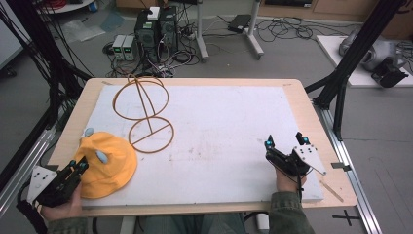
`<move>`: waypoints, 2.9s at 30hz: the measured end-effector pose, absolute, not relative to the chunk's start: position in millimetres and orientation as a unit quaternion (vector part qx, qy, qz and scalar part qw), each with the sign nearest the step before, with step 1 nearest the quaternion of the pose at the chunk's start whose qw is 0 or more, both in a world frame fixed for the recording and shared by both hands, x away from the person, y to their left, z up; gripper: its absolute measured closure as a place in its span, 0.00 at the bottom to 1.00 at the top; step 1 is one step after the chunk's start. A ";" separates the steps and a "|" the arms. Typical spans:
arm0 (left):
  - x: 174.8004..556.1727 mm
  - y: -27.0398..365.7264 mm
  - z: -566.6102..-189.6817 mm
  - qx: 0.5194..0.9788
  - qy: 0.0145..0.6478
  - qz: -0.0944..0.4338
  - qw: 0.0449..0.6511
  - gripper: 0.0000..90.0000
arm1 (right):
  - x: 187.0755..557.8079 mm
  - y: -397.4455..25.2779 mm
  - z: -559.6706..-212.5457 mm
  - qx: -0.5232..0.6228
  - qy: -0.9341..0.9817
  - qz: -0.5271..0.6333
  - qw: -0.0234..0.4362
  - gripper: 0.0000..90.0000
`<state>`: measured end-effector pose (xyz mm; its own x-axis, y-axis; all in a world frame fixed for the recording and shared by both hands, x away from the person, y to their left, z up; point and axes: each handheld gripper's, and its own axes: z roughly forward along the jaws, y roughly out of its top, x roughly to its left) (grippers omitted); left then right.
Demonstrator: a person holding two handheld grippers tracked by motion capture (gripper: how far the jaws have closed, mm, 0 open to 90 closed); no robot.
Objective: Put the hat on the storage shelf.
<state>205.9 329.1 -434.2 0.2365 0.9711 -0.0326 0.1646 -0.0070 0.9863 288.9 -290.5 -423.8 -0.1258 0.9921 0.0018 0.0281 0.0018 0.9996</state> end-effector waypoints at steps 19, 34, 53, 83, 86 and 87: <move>203.0 331.7 -403.3 0.519 0.487 0.450 0.540 0.97 | 290.9 -292.2 -423.3 0.481 0.528 0.530 0.458 0.05; 215.8 323.8 -359.5 0.493 0.463 0.493 0.547 0.97 | 292.2 -286.8 -424.2 0.477 0.535 0.534 0.447 0.05; 230.8 305.4 -254.6 0.488 0.397 0.532 0.567 0.97 | 293.3 -287.1 -423.3 0.479 0.529 0.543 0.442 0.05; 298.2 231.7 -208.3 0.532 0.360 0.464 0.610 0.97 | 292.0 -287.2 -422.9 0.470 0.535 0.541 0.448 0.05; 308.4 224.4 -214.3 0.550 0.361 0.442 0.610 0.97 | 292.1 -286.6 -423.2 0.468 0.538 0.539 0.448 0.05; 308.4 224.4 -214.3 0.550 0.361 0.442 0.610 0.97 | 292.0 -286.5 -423.2 0.468 0.538 0.539 0.448 0.05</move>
